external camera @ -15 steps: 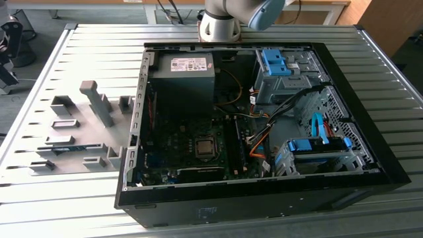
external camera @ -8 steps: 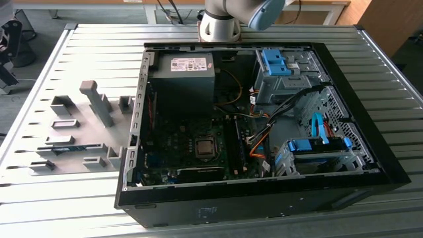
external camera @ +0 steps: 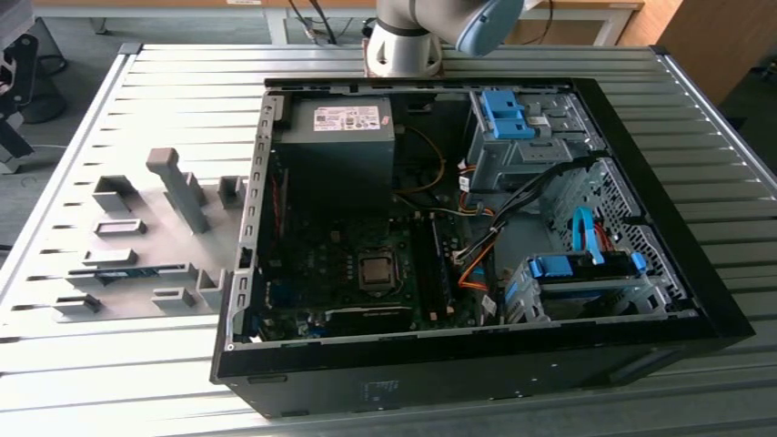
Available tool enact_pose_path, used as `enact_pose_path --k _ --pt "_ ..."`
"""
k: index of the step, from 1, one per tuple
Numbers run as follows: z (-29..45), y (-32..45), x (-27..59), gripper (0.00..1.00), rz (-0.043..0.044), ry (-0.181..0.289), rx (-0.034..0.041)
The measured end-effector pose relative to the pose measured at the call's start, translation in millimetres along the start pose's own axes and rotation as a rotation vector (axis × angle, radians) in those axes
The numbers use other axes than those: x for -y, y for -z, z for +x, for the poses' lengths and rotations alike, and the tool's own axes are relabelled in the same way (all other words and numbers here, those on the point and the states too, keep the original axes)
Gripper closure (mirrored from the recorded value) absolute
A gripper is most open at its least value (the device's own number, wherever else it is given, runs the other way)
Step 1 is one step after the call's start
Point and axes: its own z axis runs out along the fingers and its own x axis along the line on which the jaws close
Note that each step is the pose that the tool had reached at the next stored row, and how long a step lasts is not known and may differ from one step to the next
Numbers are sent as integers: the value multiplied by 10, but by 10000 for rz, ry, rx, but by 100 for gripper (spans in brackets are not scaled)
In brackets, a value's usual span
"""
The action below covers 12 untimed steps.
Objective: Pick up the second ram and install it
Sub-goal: 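Pick up the second ram and move it above second insertion slot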
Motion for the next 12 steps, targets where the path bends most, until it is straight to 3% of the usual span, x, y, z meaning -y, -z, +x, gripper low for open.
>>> enact_pose_path --k 12 --pt "0 -1 0 90 0 44 -2"
